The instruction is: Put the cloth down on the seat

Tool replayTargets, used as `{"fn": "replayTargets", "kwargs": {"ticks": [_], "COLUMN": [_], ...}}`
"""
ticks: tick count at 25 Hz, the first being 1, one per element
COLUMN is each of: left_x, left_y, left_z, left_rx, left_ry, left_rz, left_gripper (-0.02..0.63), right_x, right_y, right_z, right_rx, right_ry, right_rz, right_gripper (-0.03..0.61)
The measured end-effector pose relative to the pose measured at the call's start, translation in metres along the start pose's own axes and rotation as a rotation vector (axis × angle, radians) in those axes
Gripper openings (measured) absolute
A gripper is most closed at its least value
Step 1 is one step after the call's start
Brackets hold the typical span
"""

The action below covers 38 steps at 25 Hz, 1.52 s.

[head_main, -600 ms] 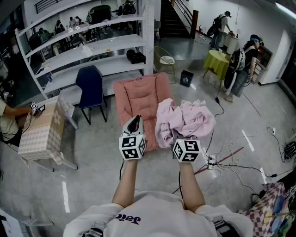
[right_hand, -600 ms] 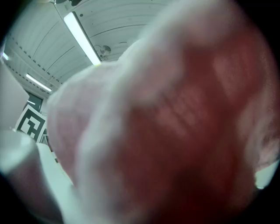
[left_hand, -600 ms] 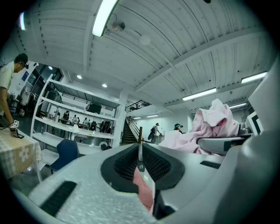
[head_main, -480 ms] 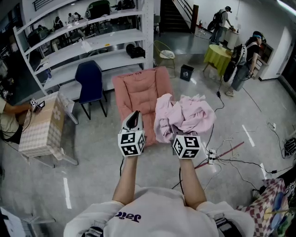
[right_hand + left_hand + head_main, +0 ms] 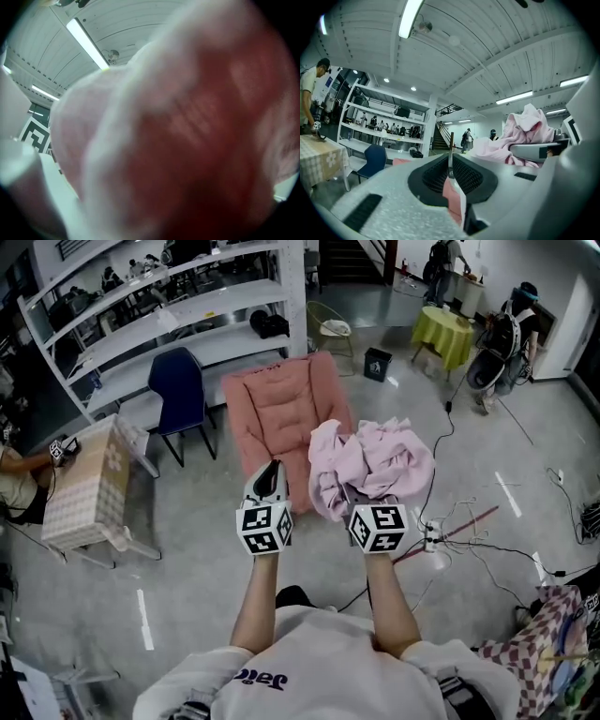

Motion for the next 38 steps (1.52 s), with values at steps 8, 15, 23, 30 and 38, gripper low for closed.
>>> {"fn": "replayTargets", "kwargs": {"ticks": [8, 15, 23, 30, 38], "left_x": [0.003, 0.070, 0.162, 0.242, 0.275], "left_y": [-0.006, 0.014, 0.058, 0.122, 0.145], "left_z": [-0.038, -0.036, -0.022, 0.002, -0.023], "left_rx": [0.012, 0.014, -0.018, -0.039, -0.087], "left_ry": [0.040, 0.029, 0.019, 0.041, 0.073], "left_rz": [0.012, -0.015, -0.043, -0.074, -0.088], "left_gripper": [0.037, 0.037, 0.037, 0.037, 0.037], "right_x": [-0.008, 0.052, 0.143, 0.240, 0.274], "right_y": [-0.009, -0.034, -0.050, -0.052, -0.072], "right_z": [-0.038, -0.040, -0.036, -0.027, -0.053], "right_rx": [0.019, 0.023, 0.011, 0.010, 0.002], "right_ry": [-0.006, -0.023, -0.014, 0.014, 0.068], "right_rz": [0.035, 0.009, -0.002, -0.049, -0.101], "right_gripper": [0.275, 0.275, 0.275, 0.275, 0.275]}}
Point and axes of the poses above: the fingertips, and each gripper's own axes: x forward along the fingers, y to its left, z out of its top, the point moved 9 cm from there along -x, backward along the fingers, and after that the axes turned 6 degrees about -x, right-handed, at the moved point
